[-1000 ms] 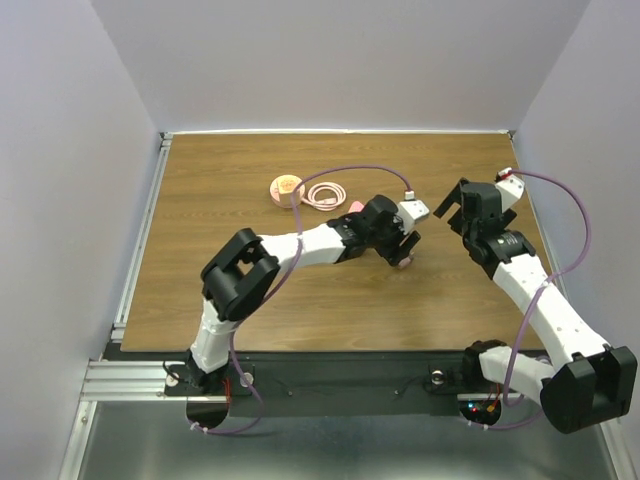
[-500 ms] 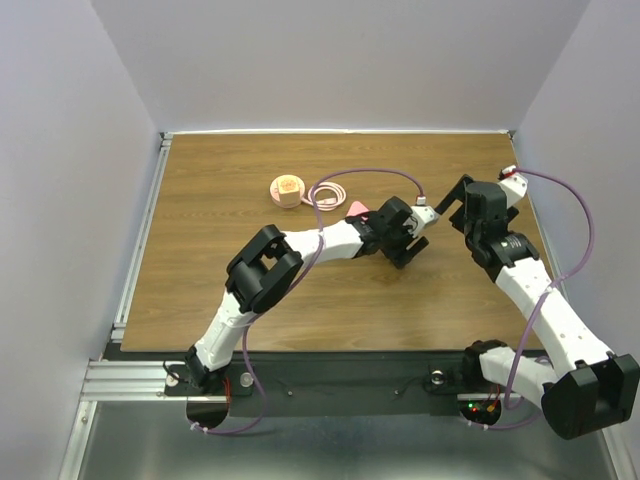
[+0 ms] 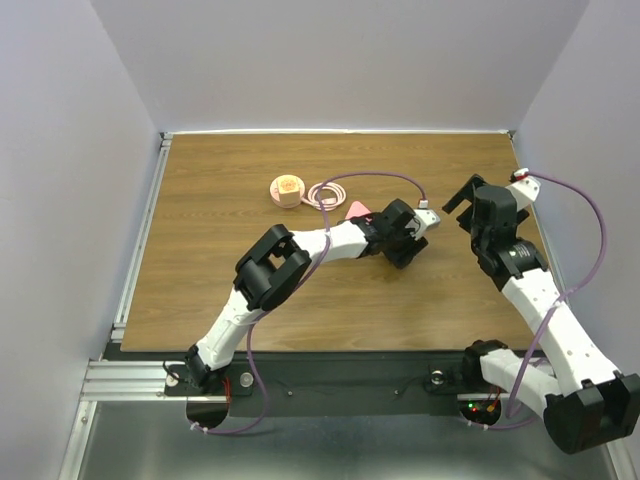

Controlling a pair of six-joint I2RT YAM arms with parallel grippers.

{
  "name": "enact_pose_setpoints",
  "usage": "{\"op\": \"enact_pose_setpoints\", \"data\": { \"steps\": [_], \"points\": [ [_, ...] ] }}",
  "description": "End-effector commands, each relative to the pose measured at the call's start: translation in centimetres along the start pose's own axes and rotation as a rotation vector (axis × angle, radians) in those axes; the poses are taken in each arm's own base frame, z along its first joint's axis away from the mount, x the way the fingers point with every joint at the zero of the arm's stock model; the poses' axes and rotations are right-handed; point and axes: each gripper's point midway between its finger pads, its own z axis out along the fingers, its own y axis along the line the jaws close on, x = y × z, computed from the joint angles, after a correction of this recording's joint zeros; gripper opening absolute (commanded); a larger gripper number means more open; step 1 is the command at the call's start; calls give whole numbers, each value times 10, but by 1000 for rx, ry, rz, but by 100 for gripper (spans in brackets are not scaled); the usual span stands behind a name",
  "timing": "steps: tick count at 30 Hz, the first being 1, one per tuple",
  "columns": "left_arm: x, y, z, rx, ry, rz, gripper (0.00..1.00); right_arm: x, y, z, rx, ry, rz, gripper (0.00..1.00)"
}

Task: Insert the plug

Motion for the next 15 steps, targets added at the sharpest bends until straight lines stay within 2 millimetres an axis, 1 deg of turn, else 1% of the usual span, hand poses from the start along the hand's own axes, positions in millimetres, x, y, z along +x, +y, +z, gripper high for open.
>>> {"op": "enact_pose_setpoints", "data": {
  "steps": [1,3,4,5,6,7,8,10,11,12,13,14,15],
  "points": [
    [-19,-13,-1,64,-35,-26,38,-28,-9,-8,28,-119,47,100],
    [-26,-12,-4,77,-52,-47,19,-35,-9,-13,22,-139,52,100],
    [-31,-11,-7,86,-65,-80,0,-38,-8,-14,14,-147,50,100],
    [-44,-8,-15,88,-97,-96,0,-42,-2,-17,-28,-161,33,100],
    [-54,3,-22,80,-122,-136,0,-44,3,-18,-57,-166,17,100],
    [-70,7,-31,83,-161,-210,0,-43,6,-19,-81,-166,-16,100],
    [-89,14,-47,77,-210,-256,0,-47,18,-23,-150,-171,-20,99],
    [-110,28,-70,105,-277,-388,0,-47,32,-27,-236,-174,-58,95],
    [-128,47,-91,128,-360,-533,0,-47,44,-30,-308,-180,-66,94],
    [-135,53,-103,156,-399,-586,0,-47,50,-32,-350,-184,-68,93],
    [-137,62,-112,200,-451,-621,0,-46,56,-34,-389,-188,-75,92],
    [-150,62,-132,228,-495,-702,0,-40,65,-35,-447,-177,-78,90],
    [-154,65,-141,233,-523,-730,0,-41,74,-38,-496,-193,-70,89]
  ]
}}
